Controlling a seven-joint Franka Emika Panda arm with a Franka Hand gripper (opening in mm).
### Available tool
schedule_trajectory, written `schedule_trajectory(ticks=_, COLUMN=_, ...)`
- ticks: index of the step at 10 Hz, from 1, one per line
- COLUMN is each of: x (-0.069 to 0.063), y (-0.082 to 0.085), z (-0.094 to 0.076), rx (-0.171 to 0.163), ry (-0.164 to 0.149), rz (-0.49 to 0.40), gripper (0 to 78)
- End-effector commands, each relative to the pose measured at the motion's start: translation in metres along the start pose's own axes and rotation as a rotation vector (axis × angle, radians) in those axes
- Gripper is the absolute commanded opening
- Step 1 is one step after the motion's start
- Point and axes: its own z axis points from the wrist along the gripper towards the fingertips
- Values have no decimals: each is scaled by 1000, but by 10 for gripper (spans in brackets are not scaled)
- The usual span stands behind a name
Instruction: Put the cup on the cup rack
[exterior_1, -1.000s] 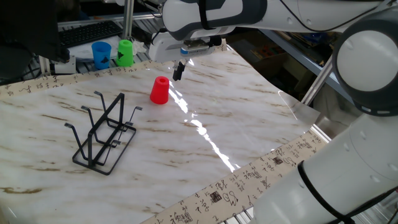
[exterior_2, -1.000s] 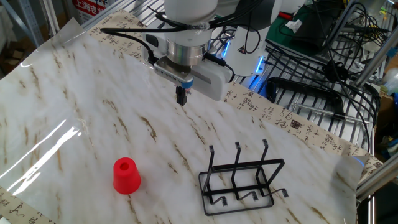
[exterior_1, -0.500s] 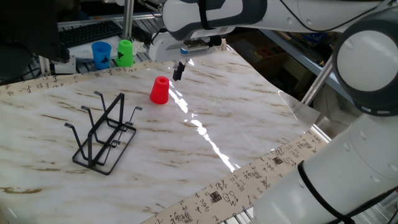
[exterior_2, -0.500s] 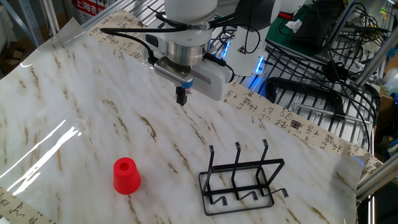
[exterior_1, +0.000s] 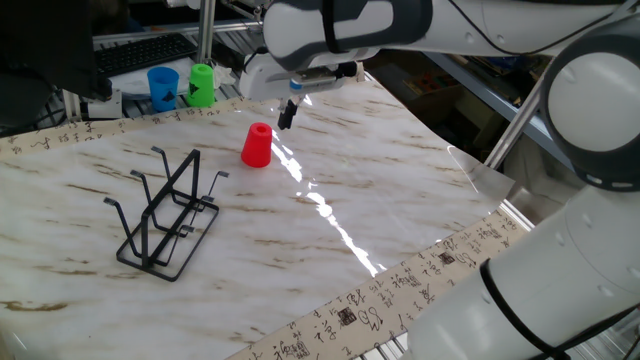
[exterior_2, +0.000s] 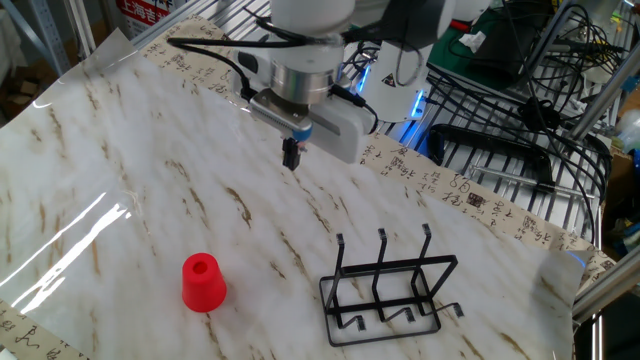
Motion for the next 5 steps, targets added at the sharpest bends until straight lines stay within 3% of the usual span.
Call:
schedule_trajectory(ticks=1, x=-1, y=0, z=-1, rx=-43, ry=6, rz=42, gripper=0)
schedule_trajectory(ticks=3, x=-3, y=0, z=-1, rx=-48, ry=8, rz=42, gripper=0)
schedule_trajectory(ticks=5, x=-22, y=1, z=-2, rx=-44, ry=6, rz=42, gripper=0)
